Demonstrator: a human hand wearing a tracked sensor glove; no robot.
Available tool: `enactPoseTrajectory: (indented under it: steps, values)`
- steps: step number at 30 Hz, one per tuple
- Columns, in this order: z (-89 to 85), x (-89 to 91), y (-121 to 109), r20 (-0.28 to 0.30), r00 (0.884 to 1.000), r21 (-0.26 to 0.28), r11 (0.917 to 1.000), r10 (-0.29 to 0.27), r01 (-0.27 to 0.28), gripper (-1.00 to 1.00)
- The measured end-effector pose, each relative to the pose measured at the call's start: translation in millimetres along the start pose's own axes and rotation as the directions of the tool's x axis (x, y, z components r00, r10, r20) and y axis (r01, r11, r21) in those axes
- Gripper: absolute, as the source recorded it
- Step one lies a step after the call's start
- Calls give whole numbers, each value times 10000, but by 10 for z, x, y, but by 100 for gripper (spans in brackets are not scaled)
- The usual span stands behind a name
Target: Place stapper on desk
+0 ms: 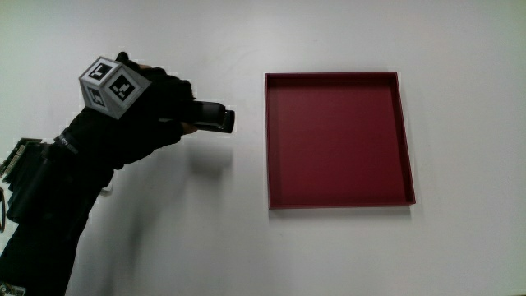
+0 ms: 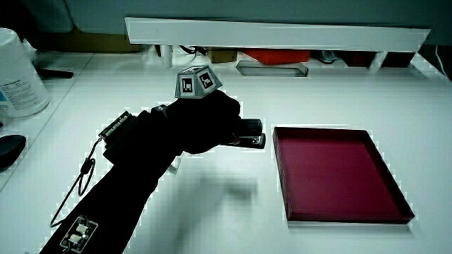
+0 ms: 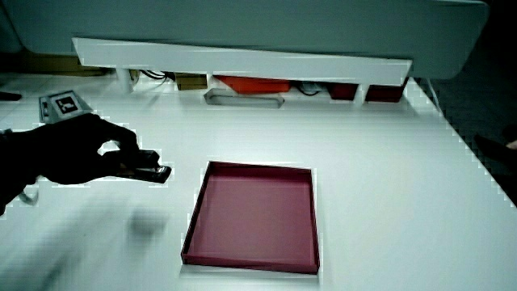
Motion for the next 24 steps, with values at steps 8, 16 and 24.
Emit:
enactPoseTrajectory:
  steps: [8,16,24]
  values:
    - [-139,-233,11,37,9971,-267,9967,762,-761,0]
    - [-280,-417,70,112,9931,-487,9921,1165,-1159,0]
    - [-326,-475,112,265,9895,-795,9870,1422,-1397,0]
